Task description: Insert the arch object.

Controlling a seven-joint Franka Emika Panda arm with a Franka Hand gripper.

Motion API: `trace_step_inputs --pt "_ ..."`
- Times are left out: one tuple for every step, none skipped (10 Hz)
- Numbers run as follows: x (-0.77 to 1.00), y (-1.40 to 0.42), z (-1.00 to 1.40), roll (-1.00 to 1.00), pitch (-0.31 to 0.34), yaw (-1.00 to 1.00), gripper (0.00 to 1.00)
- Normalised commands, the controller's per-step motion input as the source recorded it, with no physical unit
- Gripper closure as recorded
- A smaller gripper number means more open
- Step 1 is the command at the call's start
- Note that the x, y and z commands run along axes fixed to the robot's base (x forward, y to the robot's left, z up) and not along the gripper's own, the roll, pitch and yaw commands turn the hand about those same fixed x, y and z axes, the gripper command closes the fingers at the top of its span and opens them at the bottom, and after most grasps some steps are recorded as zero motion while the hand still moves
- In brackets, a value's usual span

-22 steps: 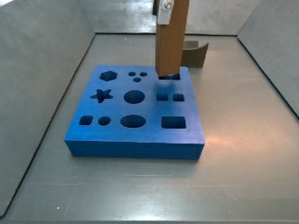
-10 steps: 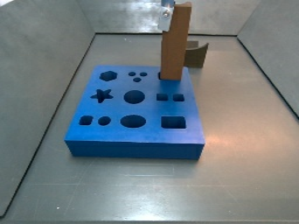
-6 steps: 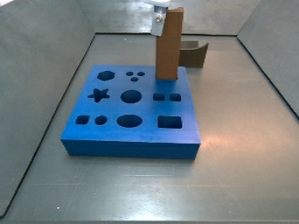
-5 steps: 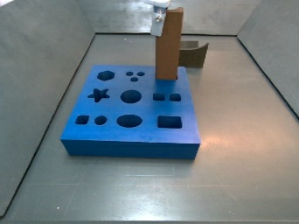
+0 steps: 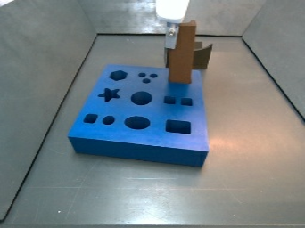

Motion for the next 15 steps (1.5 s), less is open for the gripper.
trace_step_inputs --pt "0.1 0.0 0.0 -0.23 -0.5 -0.14 1.0" --pt "0.06 0.0 -0.03 -0.2 -0.5 -0.1 1.0" --pt "0.0 -0.01 -0.26 -0.1 -0.489 -0.01 1.0" --pt "0.0 0.0 -0.21 0.0 -0.116 0.0 1.0" --pt "0.0 0.0 -0.18 0.0 -0.12 0.0 1.0" --pt "0.0 0.0 -0.3 0.06 -0.076 0.0 1.0" --pt "0.01 -0.06 -0.31 0.09 -0.027 0.0 1.0" --pt "0.1 -0.07 -0.32 0.11 0.0 0.0 1.0" --pt "0.07 -0.05 -0.32 0.12 0.059 0.0 1.0" --pt "0.06 -0.06 -0.34 0.14 0.147 0.0 1.0" --pt "0.12 -0.05 -0.37 0.14 0.22 0.0 1.0" --pt "0.23 -0.06 -0.21 0.16 0.311 0.0 1.0" --pt "0.42 -0.12 -0.02 0.2 0.399 -0.01 1.0" --pt "0.46 -0.21 0.0 0.26 0.437 0.0 1.0" --pt "0.41 -0.27 0.0 0.27 0.321 0.0 1.0"
